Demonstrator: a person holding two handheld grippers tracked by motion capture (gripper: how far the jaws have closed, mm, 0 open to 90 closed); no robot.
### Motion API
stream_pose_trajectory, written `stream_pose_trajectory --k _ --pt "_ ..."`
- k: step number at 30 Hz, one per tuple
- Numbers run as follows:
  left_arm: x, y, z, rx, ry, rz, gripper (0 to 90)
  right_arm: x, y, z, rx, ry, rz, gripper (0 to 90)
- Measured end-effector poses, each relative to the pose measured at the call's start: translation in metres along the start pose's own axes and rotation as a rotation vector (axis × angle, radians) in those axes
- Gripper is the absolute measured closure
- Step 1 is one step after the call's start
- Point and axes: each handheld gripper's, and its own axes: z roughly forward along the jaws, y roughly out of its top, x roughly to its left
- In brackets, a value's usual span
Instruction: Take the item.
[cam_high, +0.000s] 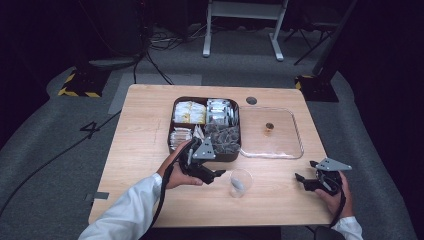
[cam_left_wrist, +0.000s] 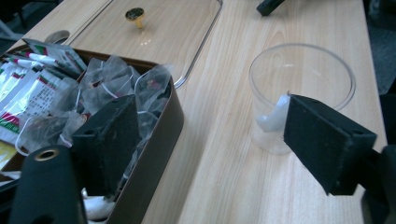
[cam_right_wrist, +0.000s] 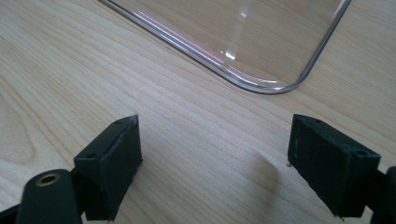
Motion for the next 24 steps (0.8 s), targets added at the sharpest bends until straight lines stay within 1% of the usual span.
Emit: stream_pose_trajectory --k 2,3,4,5,7,8,9,11,13,15,16,17,18,20,24 --pt "-0.001 -0.004 -0.001 -0.009 0.010 -0.003 16.8 0.000 0.000 0.000 0.000 -0.001 0.000 17.8" --pt "-0.001 -0.006 -0.002 -0.008 0.026 -0.004 16.8 0.000 0.000 0.000 0.000 -0.002 0.000 17.8" --pt "-0.002 -0.007 -0.002 0.004 0.038 0.005 16.8 0.000 0.000 0.000 0.000 -0.002 0.000 17.8" --pt "-0.001 -0.008 -0.004 0.008 0.041 0.009 16.8 0.000 0.000 0.000 0.000 -0.002 0.001 17.8" --pt "-0.001 -0.013 -0.006 0.015 0.046 0.001 16.8 0.000 0.000 0.000 0.000 -0.002 0.001 17.8" --pt "0.000 -0.018 -0.008 0.034 0.061 0.003 16.9 0.000 0.000 0.000 -0.001 -0.005 -0.002 17.8" --pt "0.000 -0.018 -0.008 0.034 0.061 0.003 17.0 0.000 0.000 0.000 -0.001 -0.005 -0.002 17.8" --pt "0.001 -0.024 -0.011 0.047 0.073 -0.008 17.0 0.000 0.000 0.000 -0.001 -0.004 -0.001 17.8" --pt "0.001 -0.028 -0.014 0.052 0.085 -0.006 17.1 0.000 0.000 0.000 -0.002 -0.005 -0.003 17.8" --pt "0.002 -0.034 -0.018 0.075 0.100 -0.013 17.2 0.000 0.000 0.000 0.000 0.000 0.001 17.8" --pt "0.002 -0.034 -0.018 0.075 0.100 -0.013 17.2 0.000 0.000 0.000 0.000 0.000 0.001 17.8" --pt "0.002 -0.039 -0.019 0.092 0.109 -0.010 17.3 0.000 0.000 0.000 -0.002 -0.006 -0.003 17.8" --pt "0.002 -0.039 -0.019 0.092 0.109 -0.010 17.3 0.000 0.000 0.000 -0.001 -0.005 -0.002 17.8" --pt "0.002 -0.045 -0.020 0.108 0.121 -0.009 17.2 0.000 0.000 0.000 -0.001 -0.005 -0.002 17.8" --pt "0.001 -0.051 -0.023 0.109 0.137 -0.018 17.3 0.000 0.000 0.000 -0.001 -0.003 0.000 17.8"
